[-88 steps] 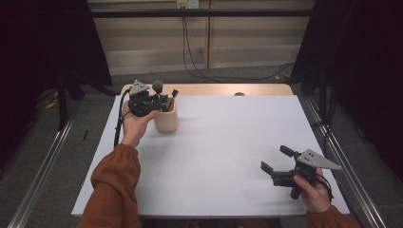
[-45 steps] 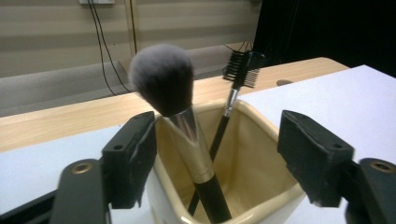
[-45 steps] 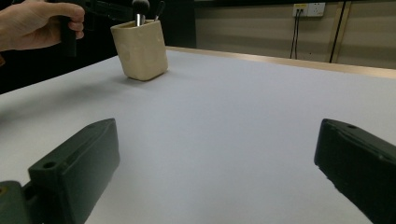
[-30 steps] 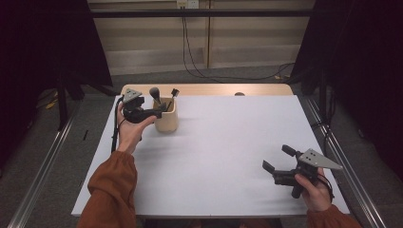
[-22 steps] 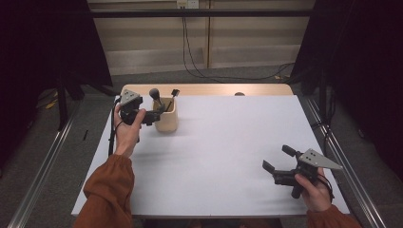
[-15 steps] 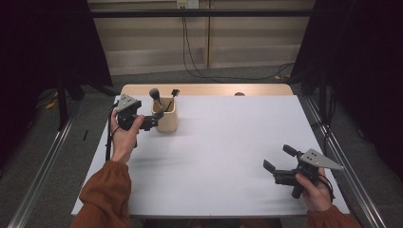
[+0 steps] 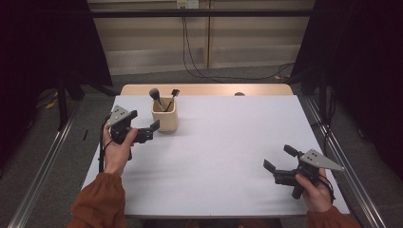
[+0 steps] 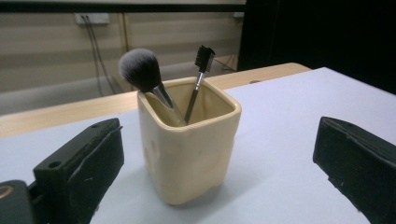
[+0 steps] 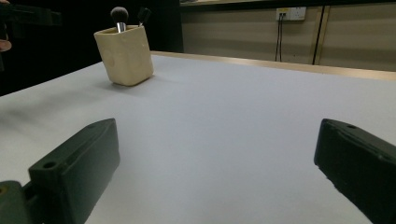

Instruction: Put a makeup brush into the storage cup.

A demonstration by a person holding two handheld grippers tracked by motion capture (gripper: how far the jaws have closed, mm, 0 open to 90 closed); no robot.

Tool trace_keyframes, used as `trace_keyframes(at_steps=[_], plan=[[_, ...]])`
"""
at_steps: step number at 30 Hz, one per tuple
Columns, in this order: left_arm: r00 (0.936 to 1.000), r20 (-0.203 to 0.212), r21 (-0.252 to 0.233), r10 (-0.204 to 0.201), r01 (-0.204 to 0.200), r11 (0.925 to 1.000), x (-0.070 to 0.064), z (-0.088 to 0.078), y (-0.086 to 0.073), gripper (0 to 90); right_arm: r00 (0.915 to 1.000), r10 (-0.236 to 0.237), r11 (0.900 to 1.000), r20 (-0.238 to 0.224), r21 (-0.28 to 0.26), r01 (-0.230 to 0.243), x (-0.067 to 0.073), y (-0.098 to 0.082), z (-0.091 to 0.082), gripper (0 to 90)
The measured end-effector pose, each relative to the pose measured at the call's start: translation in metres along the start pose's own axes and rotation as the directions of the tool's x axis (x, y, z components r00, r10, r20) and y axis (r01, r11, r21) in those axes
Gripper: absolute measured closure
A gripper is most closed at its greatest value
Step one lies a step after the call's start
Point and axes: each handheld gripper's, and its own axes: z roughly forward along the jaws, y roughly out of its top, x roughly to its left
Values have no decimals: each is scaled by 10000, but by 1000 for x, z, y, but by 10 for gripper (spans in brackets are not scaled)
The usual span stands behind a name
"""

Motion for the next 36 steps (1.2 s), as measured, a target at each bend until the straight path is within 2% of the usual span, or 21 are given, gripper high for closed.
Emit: trace_keyframes(at_steps=[1, 8, 10, 13, 16, 25, 29, 32, 36], plan=[[9998, 169, 33, -55, 54, 10000, 0, -2, 0, 17, 10000, 10, 10000, 2, 7, -10, 0, 0, -1, 1], [9999, 94, 4, 54, -54, 10000, -6, -15, -13, 16, 10000, -60, 10000, 16, -7, 60, 0, 0, -2, 0], [9999, 40, -113, -114, 115, 9999, -9, -18, -15, 17, 9998, -184, 9998, 28, 93, 183, -1, -1, -2, 0], [9997, 152, -219, 204, -201, 9996, -17, -25, -17, 17, 9999, -113, 9999, 73, 74, 113, -1, 0, -1, 0], [9986, 345, -117, 398, -395, 9992, -22, -32, -20, 18, 9999, -101, 9999, 105, 39, 101, -1, 0, -2, 1], [9986, 199, -149, 488, -485, 9987, -24, -53, -37, 20, 9998, -155, 9999, 96, 34, 155, -1, 0, -3, 0], [9982, 161, -241, 577, -573, 9981, -30, -61, -41, 22, 9999, -119, 9999, 101, 23, 119, 0, 0, -3, 0], [9994, 182, -311, 284, -278, 9991, -30, -65, -45, 22, 9998, -163, 9999, 112, 31, 162, 0, -1, -4, 0], [9981, 186, -97, 590, -588, 9982, -33, -68, -50, 20, 9998, -147, 9999, 118, 34, 147, -1, -1, -4, 0]])
